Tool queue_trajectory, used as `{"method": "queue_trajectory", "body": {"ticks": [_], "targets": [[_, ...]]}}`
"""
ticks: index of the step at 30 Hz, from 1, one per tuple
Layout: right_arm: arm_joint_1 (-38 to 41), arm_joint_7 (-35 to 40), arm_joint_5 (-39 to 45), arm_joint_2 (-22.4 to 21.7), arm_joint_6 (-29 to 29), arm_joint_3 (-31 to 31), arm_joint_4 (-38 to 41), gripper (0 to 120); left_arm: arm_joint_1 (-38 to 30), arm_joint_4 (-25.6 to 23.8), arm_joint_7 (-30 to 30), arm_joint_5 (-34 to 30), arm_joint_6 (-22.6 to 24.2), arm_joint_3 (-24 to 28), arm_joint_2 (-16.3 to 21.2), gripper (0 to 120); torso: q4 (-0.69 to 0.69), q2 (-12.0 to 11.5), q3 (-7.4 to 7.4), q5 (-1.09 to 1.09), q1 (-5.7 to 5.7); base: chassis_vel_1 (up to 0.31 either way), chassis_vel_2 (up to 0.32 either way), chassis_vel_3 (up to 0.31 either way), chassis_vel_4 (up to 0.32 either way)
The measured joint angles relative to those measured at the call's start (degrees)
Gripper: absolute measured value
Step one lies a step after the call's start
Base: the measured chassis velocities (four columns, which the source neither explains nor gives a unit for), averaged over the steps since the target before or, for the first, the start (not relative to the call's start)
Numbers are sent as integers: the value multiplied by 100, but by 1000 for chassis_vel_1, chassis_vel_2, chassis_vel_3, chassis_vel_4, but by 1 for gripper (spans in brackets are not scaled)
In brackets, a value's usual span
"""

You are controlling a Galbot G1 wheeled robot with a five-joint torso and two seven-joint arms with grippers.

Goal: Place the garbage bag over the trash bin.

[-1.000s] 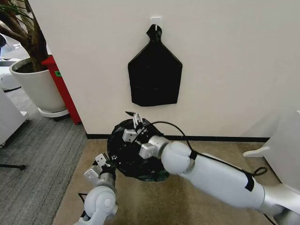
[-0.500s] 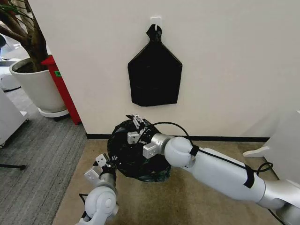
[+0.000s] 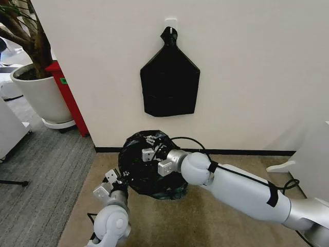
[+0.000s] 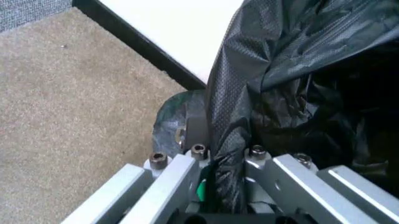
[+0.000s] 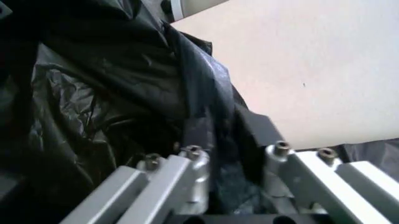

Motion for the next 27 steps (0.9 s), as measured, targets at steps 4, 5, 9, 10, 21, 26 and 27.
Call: {"method": "queue_trajectory", "body": {"ticks": [4,5,9,10,21,26,27], "targets": [[3,14,51,5,-17,-8,0,0,2,0,0,7,-2,7,-24,1,0,0,0,0,0,0,0,0,0],[5,24,74,16,-27,-12,1,0,-1,4,2,15,-3,7,-31,1,0,0,0,0,0,0,0,0,0],[7,39,92,34,-33,-15,2,0,-2,8,3,20,-3,8,-26,1,0,0,0,0,0,0,0,0,0],[10,53,100,48,-36,-16,8,0,-2,8,5,20,-4,8,-17,1,0,0,0,0,0,0,0,0,0],[428,232,352,459,-72,150,-248,0,164,-43,148,240,-2,80,15,1,0,0,0,-2,0,0,0,0,0],[765,260,512,528,-41,107,-494,0,320,-192,317,551,-10,133,210,1,1,0,0,-2,0,0,0,0,0],[811,263,548,536,-39,78,-530,0,348,-222,363,651,-25,142,247,1,1,0,0,-2,0,0,0,0,0]]}}
